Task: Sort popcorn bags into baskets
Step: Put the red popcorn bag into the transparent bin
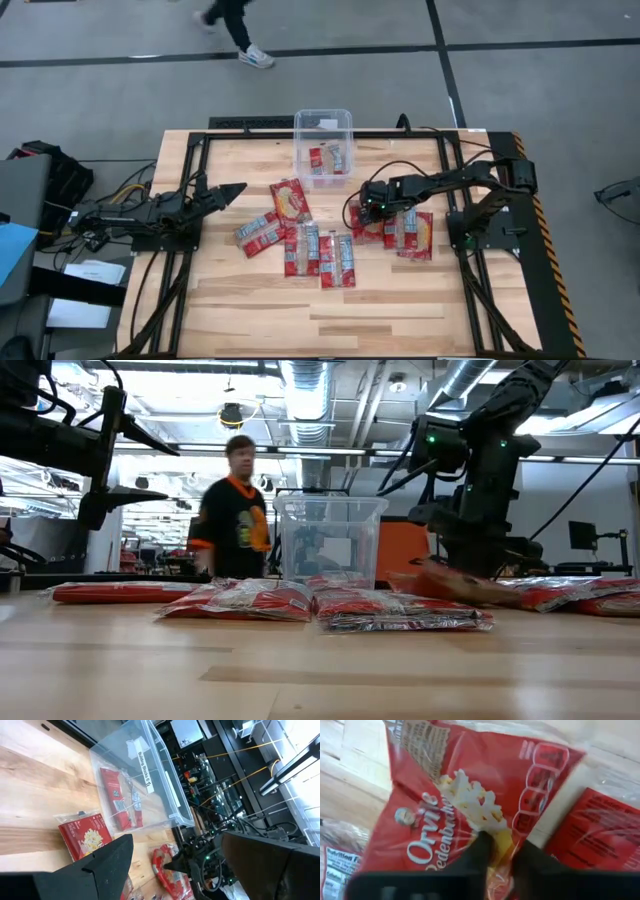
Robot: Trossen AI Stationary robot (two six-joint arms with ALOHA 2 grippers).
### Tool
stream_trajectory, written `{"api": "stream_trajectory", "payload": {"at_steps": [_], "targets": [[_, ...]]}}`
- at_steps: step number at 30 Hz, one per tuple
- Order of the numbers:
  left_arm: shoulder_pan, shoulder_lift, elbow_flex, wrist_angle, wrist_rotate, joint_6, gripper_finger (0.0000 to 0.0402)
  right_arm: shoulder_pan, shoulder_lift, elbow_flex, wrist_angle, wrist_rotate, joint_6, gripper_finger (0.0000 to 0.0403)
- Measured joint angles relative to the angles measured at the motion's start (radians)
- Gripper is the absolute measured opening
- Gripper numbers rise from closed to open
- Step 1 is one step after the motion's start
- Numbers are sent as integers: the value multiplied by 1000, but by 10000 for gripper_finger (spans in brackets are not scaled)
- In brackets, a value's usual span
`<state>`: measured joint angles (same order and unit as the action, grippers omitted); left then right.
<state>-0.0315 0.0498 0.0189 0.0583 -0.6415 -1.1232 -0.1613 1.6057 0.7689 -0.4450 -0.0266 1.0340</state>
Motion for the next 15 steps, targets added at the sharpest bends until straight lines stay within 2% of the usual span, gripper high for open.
{"api": "stream_trajectory", "payload": {"at_steps": [3,9,15], "targets": [[0,0,0,0,0,1,293,1,-12,-1,9,-9,-10,16],[0,0,0,0,0,1,293,1,-51,-1,-19,-23,13,19],[0,0,0,0,8,1,293,11,-167,82,-146,-97,-14,13]]}}
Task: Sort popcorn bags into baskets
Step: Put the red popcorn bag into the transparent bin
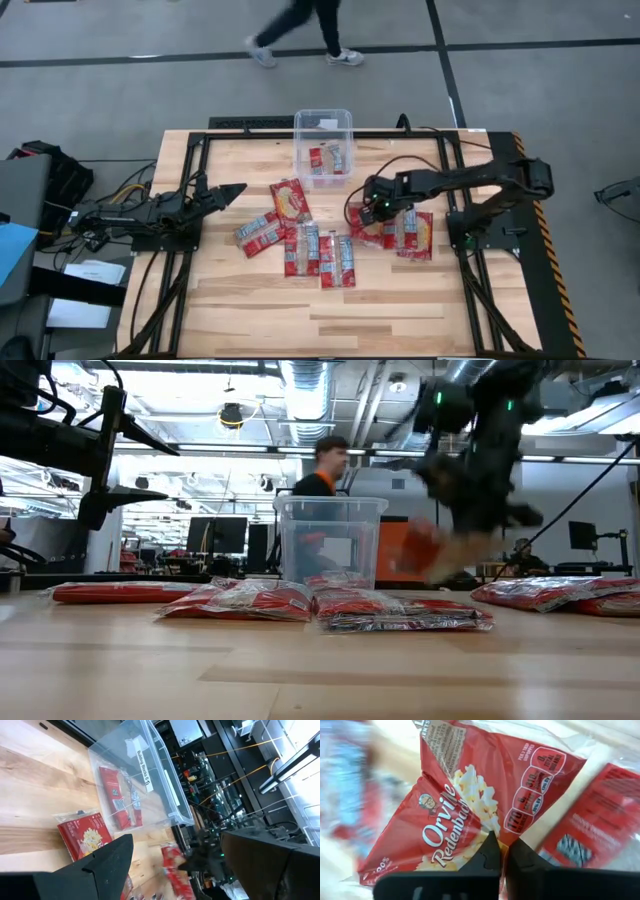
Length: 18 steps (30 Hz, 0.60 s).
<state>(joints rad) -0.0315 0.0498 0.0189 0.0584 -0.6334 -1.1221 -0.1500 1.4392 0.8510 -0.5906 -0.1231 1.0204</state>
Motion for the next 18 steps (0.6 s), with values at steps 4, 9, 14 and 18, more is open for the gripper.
{"api": "stream_trajectory", "payload": {"at_steps": [4,9,14,18], "targets": [[0,0,0,0,1,0,293,0,-96,111,-117,-11,-31,7],[0,0,0,0,1,0,293,-36,-152,301,-204,-3,-109,9],[0,0,0,0,0,0,293,-141,-79,500,-214,53,-275,7],[0,0,0,0,-3,0,293,-251,47,653,-216,52,-426,9]]}}
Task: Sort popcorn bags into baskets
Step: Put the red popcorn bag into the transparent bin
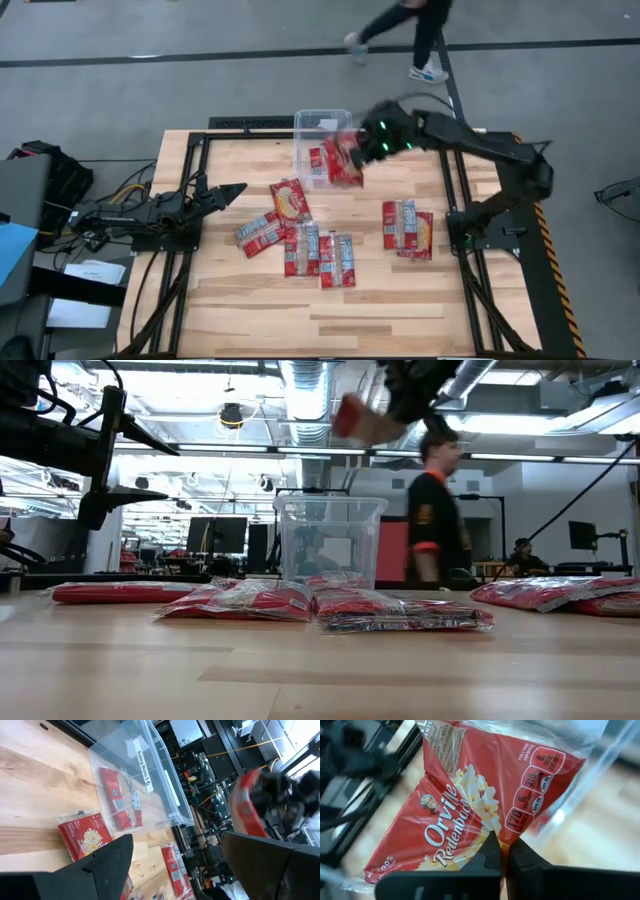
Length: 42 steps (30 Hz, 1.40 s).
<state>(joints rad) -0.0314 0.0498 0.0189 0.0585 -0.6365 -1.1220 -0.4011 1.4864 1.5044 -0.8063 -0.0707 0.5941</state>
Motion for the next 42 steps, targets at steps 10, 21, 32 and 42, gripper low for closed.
{"api": "stream_trajectory", "payload": {"at_steps": [10,21,32,42], "targets": [[0,0,0,0,2,0,293,-156,333,276,0,-65,-219,15],[0,0,0,0,21,0,293,-164,501,301,9,-67,-252,25],[0,0,0,0,21,0,293,-164,532,301,11,-28,-238,83],[0,0,0,0,21,0,293,-193,521,358,-87,-35,-237,207]]}}
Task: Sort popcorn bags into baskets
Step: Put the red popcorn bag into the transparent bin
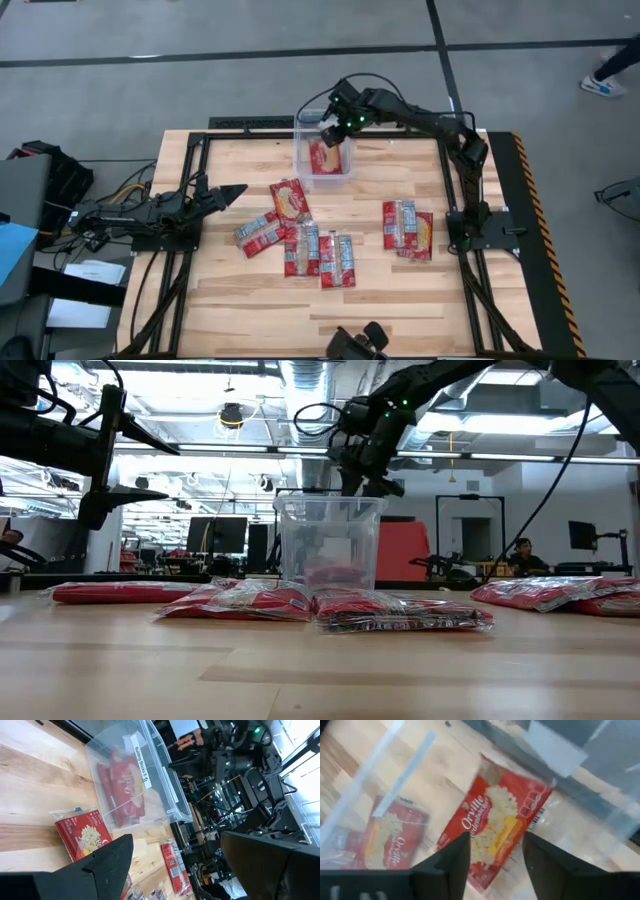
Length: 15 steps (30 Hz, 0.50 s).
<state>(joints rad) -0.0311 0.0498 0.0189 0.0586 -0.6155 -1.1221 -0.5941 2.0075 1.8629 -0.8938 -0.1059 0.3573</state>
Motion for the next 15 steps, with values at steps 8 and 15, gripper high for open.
{"api": "stream_trajectory", "payload": {"at_steps": [8,15], "targets": [[0,0,0,0,8,0,293,19,-19,235,-497,103,-105,233],[0,0,0,0,9,16,293,136,-220,75,-648,259,37,227]]}}
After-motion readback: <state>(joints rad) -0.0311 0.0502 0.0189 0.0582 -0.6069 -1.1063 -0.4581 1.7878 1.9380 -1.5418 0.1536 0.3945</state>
